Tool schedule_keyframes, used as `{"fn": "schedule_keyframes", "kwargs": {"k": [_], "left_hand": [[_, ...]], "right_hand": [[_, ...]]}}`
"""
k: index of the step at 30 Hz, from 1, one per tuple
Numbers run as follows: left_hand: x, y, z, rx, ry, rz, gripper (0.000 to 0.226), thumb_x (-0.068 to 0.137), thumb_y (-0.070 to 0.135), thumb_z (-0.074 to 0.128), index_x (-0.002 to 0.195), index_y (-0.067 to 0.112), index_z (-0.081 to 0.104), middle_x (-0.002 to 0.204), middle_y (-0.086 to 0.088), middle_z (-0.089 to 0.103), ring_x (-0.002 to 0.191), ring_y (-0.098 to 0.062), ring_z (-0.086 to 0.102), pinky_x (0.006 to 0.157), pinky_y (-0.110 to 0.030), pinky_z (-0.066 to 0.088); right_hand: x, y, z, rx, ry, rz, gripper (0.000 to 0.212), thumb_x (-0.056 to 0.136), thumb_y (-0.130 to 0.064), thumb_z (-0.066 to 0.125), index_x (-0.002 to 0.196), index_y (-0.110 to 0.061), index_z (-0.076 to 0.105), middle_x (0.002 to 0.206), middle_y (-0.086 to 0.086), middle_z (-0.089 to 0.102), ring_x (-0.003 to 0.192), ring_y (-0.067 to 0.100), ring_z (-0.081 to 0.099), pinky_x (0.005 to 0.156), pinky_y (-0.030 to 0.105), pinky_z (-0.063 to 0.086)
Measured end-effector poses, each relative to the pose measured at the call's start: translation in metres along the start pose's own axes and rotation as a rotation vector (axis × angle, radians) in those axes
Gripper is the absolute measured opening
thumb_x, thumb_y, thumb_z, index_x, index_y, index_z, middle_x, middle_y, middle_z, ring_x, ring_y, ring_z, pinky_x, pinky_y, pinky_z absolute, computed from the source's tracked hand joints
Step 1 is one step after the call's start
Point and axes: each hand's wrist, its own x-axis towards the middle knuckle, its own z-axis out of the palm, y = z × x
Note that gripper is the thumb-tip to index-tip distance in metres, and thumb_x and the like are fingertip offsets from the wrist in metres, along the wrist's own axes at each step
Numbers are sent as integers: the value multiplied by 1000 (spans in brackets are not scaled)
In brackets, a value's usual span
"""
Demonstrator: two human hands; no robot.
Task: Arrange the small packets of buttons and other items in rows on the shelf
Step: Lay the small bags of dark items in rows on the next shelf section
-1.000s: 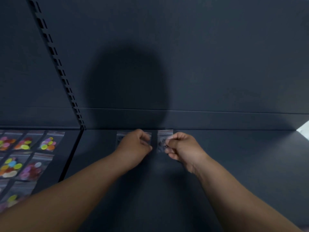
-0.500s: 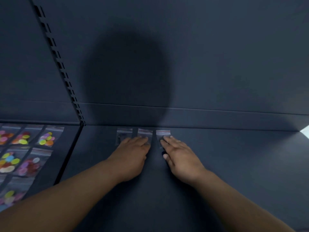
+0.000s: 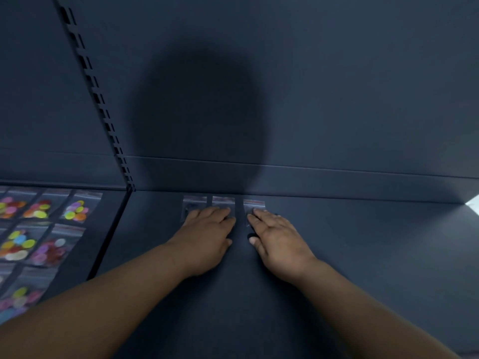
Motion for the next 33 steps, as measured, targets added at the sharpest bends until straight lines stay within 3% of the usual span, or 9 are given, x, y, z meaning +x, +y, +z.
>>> {"fn": "schedule_keyframes", "kwargs": {"k": [8,17,25,30,33], "left_hand": [[-15,5,-6,4,24,-31,60,99,41,32,151,22,10,160,2,1,146,-17,-4,116,-36,2],[-63,-7,-22,11,181,-134,62,98,47,33,151,23,13,160,1,6,147,-17,0,116,-37,5],[-156,-59,-37,94,306,-282,62,96,51,34,149,21,23,157,-2,20,143,-20,21,114,-37,13],[-248,-109,-45,155,360,-408,61,90,52,37,137,15,46,142,-7,47,129,-28,46,102,-42,34],[-313,-144,-46,159,332,-498,61,94,53,28,146,20,27,153,-1,27,139,-21,28,109,-36,22]], "right_hand": [[-1,-5,-1,5,11,2,55,100,-38,32,150,-22,18,159,1,10,146,17,7,120,31,1],[-14,-43,-17,-17,116,-59,52,99,-35,37,147,-20,27,158,4,17,145,21,15,118,31,8],[-10,-147,-30,-99,136,-207,54,97,-41,38,147,-22,27,157,2,18,143,20,17,116,33,9],[-7,-250,-24,-84,169,-327,53,96,-41,43,144,-21,34,155,3,26,140,22,26,114,33,16],[-6,-321,-15,-80,143,-402,54,95,-42,42,144,-22,33,155,1,24,140,20,25,114,32,17]]}}
